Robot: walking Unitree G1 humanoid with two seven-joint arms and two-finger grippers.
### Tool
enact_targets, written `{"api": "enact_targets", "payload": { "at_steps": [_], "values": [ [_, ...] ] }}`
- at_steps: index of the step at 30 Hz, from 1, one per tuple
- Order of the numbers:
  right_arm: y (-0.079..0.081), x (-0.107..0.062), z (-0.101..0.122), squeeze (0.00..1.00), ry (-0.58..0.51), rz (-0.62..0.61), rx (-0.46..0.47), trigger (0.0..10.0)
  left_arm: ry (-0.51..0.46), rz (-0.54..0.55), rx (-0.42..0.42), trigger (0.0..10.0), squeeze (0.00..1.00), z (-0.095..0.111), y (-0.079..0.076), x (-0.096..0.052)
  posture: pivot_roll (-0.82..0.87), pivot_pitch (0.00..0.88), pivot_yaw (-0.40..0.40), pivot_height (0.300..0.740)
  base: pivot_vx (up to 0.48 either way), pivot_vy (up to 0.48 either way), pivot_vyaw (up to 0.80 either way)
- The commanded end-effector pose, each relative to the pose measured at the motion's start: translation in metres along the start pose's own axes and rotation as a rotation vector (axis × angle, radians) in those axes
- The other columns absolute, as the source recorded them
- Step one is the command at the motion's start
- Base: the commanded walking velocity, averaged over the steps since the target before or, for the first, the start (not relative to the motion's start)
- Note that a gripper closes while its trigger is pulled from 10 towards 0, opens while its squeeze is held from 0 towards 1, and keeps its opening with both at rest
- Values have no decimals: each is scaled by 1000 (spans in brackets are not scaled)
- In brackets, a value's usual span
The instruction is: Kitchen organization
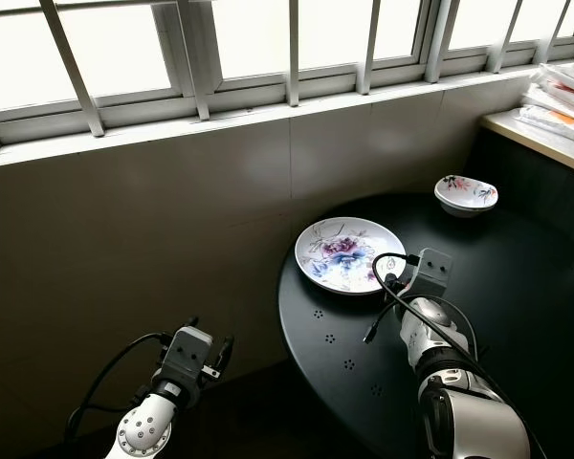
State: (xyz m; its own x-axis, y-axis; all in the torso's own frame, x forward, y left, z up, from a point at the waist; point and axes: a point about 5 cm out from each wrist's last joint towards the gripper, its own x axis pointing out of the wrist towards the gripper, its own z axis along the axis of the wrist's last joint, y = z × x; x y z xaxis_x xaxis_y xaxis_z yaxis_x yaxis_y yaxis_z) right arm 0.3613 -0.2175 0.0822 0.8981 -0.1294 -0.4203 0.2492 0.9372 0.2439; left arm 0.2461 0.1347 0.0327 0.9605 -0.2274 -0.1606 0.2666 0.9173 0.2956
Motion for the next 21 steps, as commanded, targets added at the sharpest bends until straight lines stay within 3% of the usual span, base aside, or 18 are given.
{"api": "enact_targets", "payload": {
  "at_steps": [1, 13, 21],
  "values": [
    [5, 0, -7, 0, 47, 16, 10, 10000, 3, -10, 6, 10000, 0, 0, 0, 1, -42, 0, 18, 740, 0, 0, 0],
    [12, 1, -4, 0, 44, 38, 69, 10000, 2, -8, 6, 10000, 0, 0, 0, 0, -34, 0, 15, 740, 0, 0, 0],
    [14, 1, -7, 0, 115, 32, 277, 10000, 7, -12, 6, 10000, 0, -1, -1, 0, -35, 0, 14, 740, 0, 0, 0]
  ]
}}
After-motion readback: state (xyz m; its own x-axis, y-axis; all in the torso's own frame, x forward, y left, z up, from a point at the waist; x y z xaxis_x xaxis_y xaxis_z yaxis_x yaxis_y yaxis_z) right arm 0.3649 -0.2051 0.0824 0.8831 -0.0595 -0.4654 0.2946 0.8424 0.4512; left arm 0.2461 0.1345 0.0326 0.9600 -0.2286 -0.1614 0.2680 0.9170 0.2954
